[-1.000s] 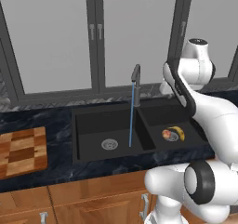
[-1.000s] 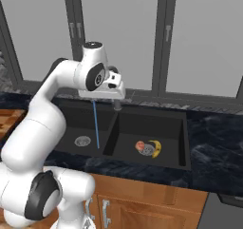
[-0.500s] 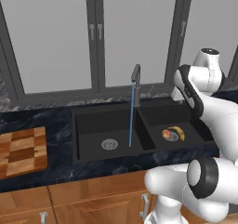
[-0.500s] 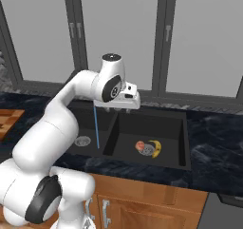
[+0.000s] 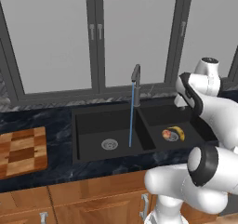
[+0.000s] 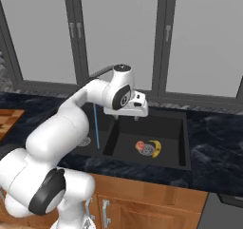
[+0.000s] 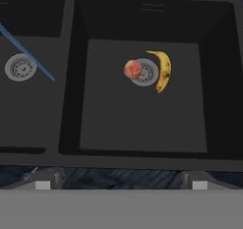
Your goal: Pick the banana, peach from the sink and place them on the cutting board to airdry. Then turn off the sink faucet.
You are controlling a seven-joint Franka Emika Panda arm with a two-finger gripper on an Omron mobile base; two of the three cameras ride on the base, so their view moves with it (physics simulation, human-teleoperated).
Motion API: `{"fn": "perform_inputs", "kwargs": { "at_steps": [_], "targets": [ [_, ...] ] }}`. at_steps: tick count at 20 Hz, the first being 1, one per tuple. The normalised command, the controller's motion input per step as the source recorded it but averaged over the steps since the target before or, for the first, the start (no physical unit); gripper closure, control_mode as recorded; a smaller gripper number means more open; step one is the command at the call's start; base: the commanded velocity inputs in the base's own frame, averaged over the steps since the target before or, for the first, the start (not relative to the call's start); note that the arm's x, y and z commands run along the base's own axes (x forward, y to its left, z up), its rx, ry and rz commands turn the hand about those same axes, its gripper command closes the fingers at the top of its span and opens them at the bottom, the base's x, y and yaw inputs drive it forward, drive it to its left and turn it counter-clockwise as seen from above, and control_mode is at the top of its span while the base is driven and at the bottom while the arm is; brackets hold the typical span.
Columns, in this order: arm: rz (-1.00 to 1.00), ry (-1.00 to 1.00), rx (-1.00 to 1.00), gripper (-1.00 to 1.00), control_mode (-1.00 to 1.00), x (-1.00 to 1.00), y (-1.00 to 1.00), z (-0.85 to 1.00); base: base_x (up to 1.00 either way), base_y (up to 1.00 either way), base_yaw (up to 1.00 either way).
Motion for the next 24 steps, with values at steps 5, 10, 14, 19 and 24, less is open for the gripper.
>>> {"fn": "perform_inputs", "kwargs": {
  "at_steps": [5,10,14,19,24],
  "targets": [
    [0.00,0.04,-0.01,-1.00,-1.00,0.18,-0.21,-0.25,0.00,0.00,0.00],
    [0.00,0.04,0.00,-1.00,-1.00,0.09,-0.15,-0.25,0.00,0.00,0.00],
    [0.00,0.05,0.00,-1.00,-1.00,0.01,-0.09,-0.25,0.00,0.00,0.00],
    [-0.01,0.01,0.00,-1.00,-1.00,0.04,-0.05,-0.31,0.00,0.00,0.00],
    [-0.03,0.00,0.00,-1.00,-1.00,0.06,-0.05,-0.27,0.00,0.00,0.00]
  ]
}}
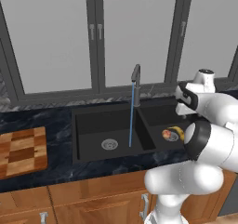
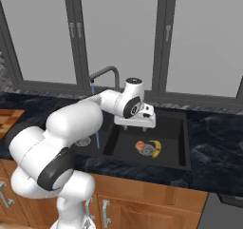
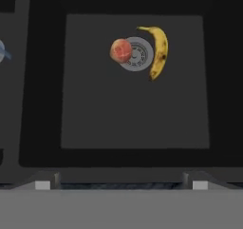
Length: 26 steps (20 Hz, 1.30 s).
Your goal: Pick the banana, peach from the sink and place them on the cutting board to airdry. Then turn off the sink faucet.
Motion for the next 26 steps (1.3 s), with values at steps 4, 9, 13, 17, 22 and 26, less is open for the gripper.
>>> {"fn": "perform_inputs", "kwargs": {
  "at_steps": [4,9,13,17,22,26],
  "targets": [
    [-0.01,0.00,0.00,-1.00,-1.00,0.03,-0.10,-0.21,0.00,0.00,0.00],
    [-0.03,0.00,0.00,-1.00,-1.00,0.02,-0.10,-0.22,0.00,0.00,0.00],
    [-0.02,0.00,0.00,-1.00,-1.00,0.04,-0.12,-0.19,0.00,0.00,0.00],
    [0.00,0.00,0.00,-1.00,-1.00,0.07,-0.07,-0.18,0.00,0.00,0.00],
    [0.00,0.00,0.00,-1.00,-1.00,0.08,-0.07,-0.17,0.00,0.00,0.00],
    [0.00,0.01,0.00,-1.00,-1.00,0.12,-0.09,-0.16,0.00,0.00,0.00]
  ]
}}
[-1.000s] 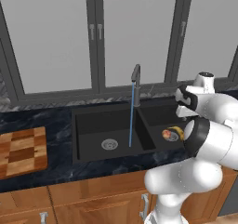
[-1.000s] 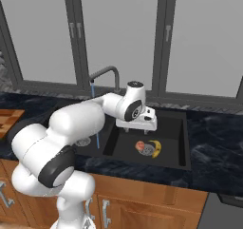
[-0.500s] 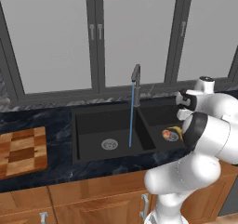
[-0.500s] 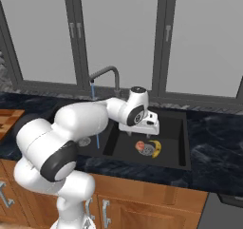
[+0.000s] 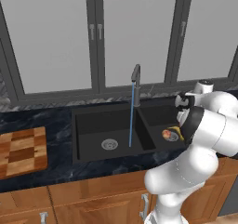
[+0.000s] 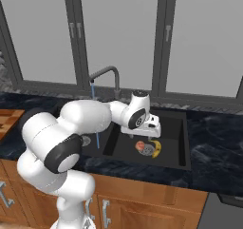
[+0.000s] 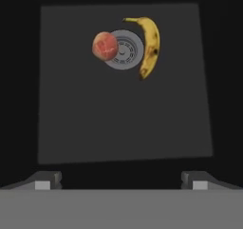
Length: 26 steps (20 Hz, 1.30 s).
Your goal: Pick the banana, peach from the sink and place them on the cutting board to airdry. Then turn off the sink faucet.
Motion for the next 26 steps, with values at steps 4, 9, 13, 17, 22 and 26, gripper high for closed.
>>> {"fn": "perform_inputs", "kwargs": {
  "at_steps": [4,9,13,17,22,26],
  "targets": [
    [0.00,0.01,0.00,-1.00,-1.00,0.14,-0.10,-0.18,0.00,0.00,0.00],
    [0.00,0.00,0.00,-1.00,-1.00,0.14,-0.17,-0.17,0.00,0.00,0.00],
    [0.00,0.01,0.00,-1.00,-1.00,0.17,-0.16,-0.15,0.00,0.00,0.00],
    [0.00,0.01,0.00,-1.00,-1.00,0.21,-0.14,-0.17,0.00,0.00,0.00],
    [0.00,0.00,0.00,-1.00,-1.00,0.22,-0.11,-0.18,0.00,0.00,0.00],
    [0.00,0.00,0.00,-1.00,-1.00,0.20,-0.07,-0.20,0.00,0.00,0.00]
  ]
}}
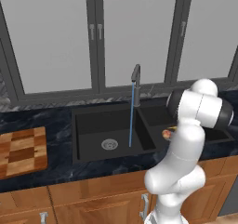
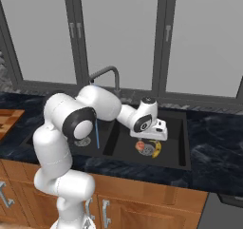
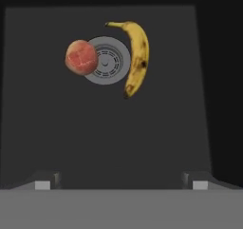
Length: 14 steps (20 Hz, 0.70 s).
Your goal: Pick the banana, peach from the sink and place them on the cutting board to airdry. Then turn off the sink faucet.
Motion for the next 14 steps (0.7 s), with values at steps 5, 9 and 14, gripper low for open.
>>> {"fn": "perform_inputs", "kwargs": {
  "at_steps": [5,9,14],
  "targets": [
    [0.00,0.00,0.00,-1.00,-1.00,0.16,-0.03,-0.21,0.00,0.00,0.00],
    [0.00,0.00,0.00,-1.00,-1.00,0.15,-0.02,-0.18,0.00,0.00,0.00],
    [0.00,0.00,0.00,-1.00,-1.00,0.20,-0.04,-0.20,0.00,0.00,0.00]
  ]
}}
